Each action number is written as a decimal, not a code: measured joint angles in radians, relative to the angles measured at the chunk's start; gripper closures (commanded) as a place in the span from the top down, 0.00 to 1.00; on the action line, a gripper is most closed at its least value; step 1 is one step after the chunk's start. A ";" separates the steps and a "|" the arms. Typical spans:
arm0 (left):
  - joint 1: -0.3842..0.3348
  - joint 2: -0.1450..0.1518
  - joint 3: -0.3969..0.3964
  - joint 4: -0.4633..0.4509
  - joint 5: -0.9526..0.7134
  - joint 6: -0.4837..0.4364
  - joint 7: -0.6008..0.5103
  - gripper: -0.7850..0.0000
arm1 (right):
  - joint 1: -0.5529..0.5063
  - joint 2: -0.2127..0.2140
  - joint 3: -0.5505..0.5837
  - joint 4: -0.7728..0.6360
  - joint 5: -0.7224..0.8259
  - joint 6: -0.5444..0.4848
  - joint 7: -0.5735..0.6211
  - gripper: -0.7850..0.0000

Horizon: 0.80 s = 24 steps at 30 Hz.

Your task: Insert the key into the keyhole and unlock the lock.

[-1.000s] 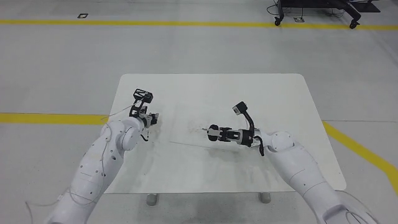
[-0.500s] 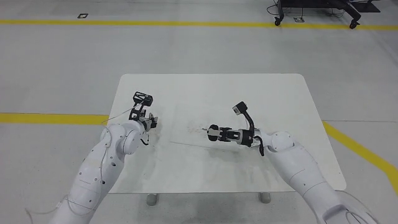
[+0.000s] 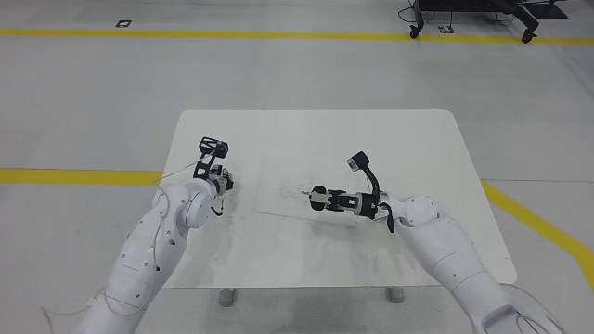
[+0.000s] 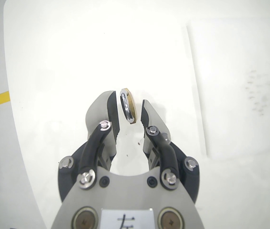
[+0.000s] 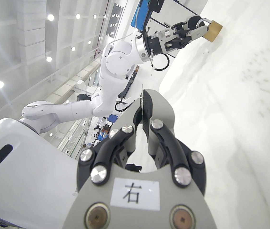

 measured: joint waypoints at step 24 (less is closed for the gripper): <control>0.041 -0.001 -0.098 -0.004 -0.138 -0.088 0.039 0.00 | 0.000 0.000 0.000 0.000 0.000 0.000 0.000 0.00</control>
